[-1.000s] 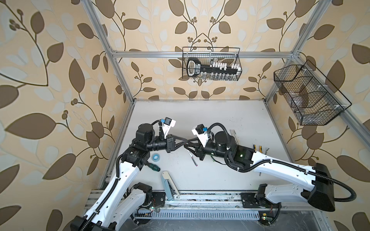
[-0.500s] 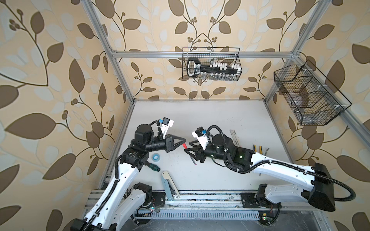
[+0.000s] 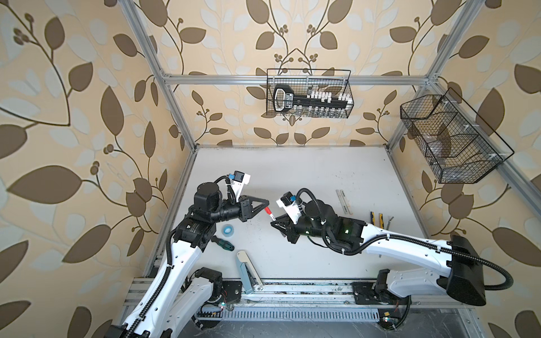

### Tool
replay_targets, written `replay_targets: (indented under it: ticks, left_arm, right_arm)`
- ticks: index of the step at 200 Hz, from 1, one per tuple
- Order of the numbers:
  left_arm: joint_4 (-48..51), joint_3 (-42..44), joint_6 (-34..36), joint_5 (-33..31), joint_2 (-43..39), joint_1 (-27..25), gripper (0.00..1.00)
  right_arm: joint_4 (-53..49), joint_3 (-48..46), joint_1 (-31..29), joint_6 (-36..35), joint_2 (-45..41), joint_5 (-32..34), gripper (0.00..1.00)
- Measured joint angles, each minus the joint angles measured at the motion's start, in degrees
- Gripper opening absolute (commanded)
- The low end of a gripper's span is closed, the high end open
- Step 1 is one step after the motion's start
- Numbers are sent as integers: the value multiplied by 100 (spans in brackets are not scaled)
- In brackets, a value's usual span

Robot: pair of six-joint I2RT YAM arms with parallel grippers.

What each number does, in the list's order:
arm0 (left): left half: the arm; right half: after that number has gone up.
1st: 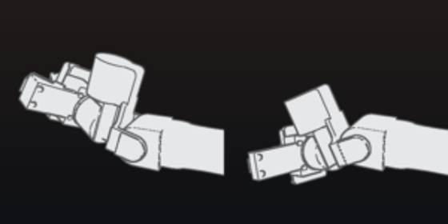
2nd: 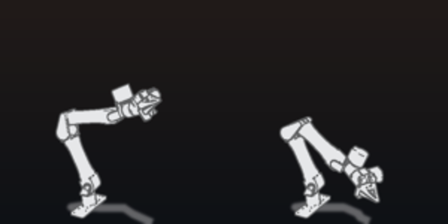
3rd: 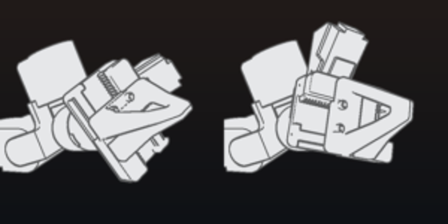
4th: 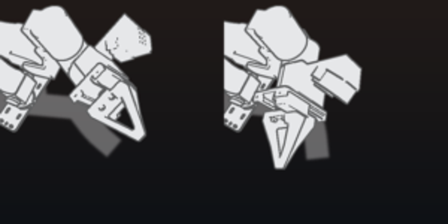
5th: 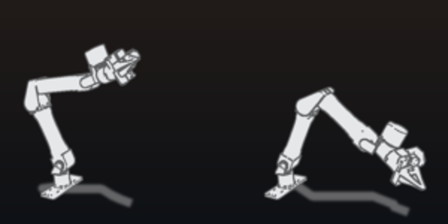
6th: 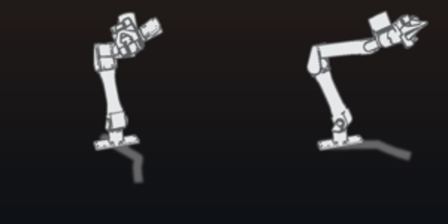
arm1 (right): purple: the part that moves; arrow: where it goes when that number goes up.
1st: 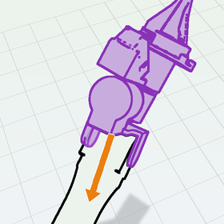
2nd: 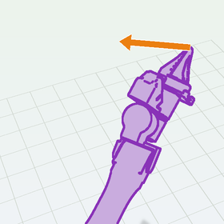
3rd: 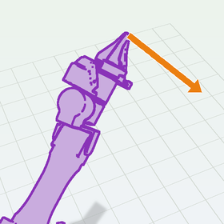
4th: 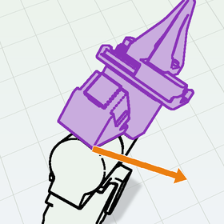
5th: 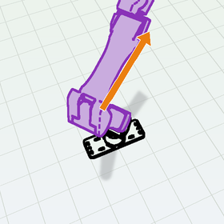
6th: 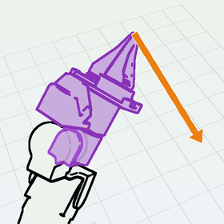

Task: Insert the pens into the pen caps
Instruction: 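Push the pen tip up into the red cap held by the left gripper, then open the left gripper and pull the capped pen away with the right gripper, then lower the capped pen beside the other capped pens and open the right gripper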

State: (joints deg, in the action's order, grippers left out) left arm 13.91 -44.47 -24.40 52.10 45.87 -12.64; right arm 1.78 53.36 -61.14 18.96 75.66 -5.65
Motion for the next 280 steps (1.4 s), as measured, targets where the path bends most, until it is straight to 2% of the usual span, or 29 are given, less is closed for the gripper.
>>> replay_targets:
  ticks: [64,118,161,175,191,215,219,222,247,280]
  left_arm:
    - [-273,4,46,76,190,37,0]
    - [-496,-192,308,-282,197,28,0]
    - [-308,-238,341,-446,133,-20,0]
    - [-149,-238,337,-455,131,-20,20]
    - [92,-223,302,-417,133,-26,56]
    - [315,-192,297,-431,11,-52,84]
    - [334,-184,249,-448,-31,-50,94]
    - [348,-181,293,-474,-68,-50,98]
    - [444,-127,236,-662,-404,-42,99]
    - [518,-127,238,-850,-492,-42,99]
  right_arm:
    - [-610,483,227,44,164,-236,0]
    - [-1486,1460,520,-140,535,-686,0]
    - [-1593,1497,555,-142,584,-894,0]
    - [-1469,1338,555,-133,575,-966,0]
    - [-1257,1088,557,-76,560,-1025,0]
    - [-1152,531,697,79,485,-979,0]
    - [-1154,407,737,116,468,-962,0]
    - [-1163,326,778,144,452,-938,0]
    - [-1550,-221,1213,334,356,-535,0]
    - [-2284,-299,2020,354,341,345,0]
